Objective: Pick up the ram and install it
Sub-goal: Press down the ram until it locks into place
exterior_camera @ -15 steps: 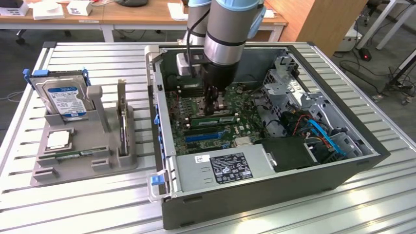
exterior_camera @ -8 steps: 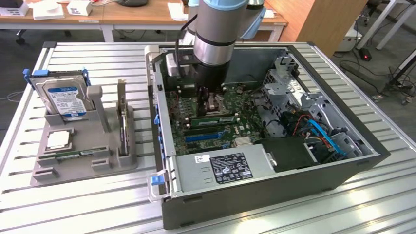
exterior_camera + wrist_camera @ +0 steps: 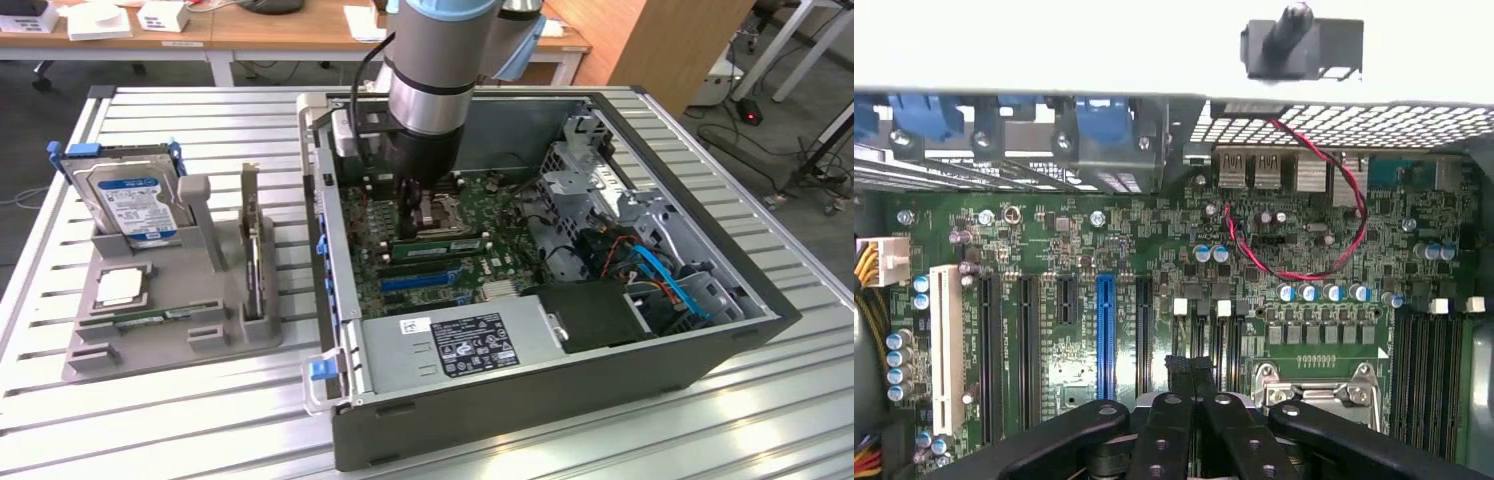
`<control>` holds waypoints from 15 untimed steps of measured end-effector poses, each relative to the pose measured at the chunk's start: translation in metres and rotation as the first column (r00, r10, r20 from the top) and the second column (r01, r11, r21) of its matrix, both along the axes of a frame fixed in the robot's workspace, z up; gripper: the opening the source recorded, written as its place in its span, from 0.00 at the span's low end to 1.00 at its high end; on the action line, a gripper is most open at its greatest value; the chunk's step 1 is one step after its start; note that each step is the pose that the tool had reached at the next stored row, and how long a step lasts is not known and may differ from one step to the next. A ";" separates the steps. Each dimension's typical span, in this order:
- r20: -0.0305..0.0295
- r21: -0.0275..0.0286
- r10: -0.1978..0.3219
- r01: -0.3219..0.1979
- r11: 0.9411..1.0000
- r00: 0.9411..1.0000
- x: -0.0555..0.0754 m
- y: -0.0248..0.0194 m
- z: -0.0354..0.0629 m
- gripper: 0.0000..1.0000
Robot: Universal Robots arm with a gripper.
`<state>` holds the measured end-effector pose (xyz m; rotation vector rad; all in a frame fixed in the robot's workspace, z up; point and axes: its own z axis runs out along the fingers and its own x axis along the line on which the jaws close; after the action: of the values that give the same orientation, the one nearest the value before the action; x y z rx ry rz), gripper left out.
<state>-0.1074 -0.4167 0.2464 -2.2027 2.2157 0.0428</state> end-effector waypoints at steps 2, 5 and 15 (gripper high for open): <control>0.000 0.000 0.000 0.000 1.000 1.000 0.000 0.0000 0.0000 0.09; 0.000 0.000 0.000 0.000 1.000 1.000 0.000 -0.0001 -0.0021 0.09; 0.001 0.000 0.000 0.000 1.000 1.000 0.000 -0.0001 -0.0099 0.09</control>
<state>-0.1078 -0.4168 0.2365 -2.2025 2.2154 0.0415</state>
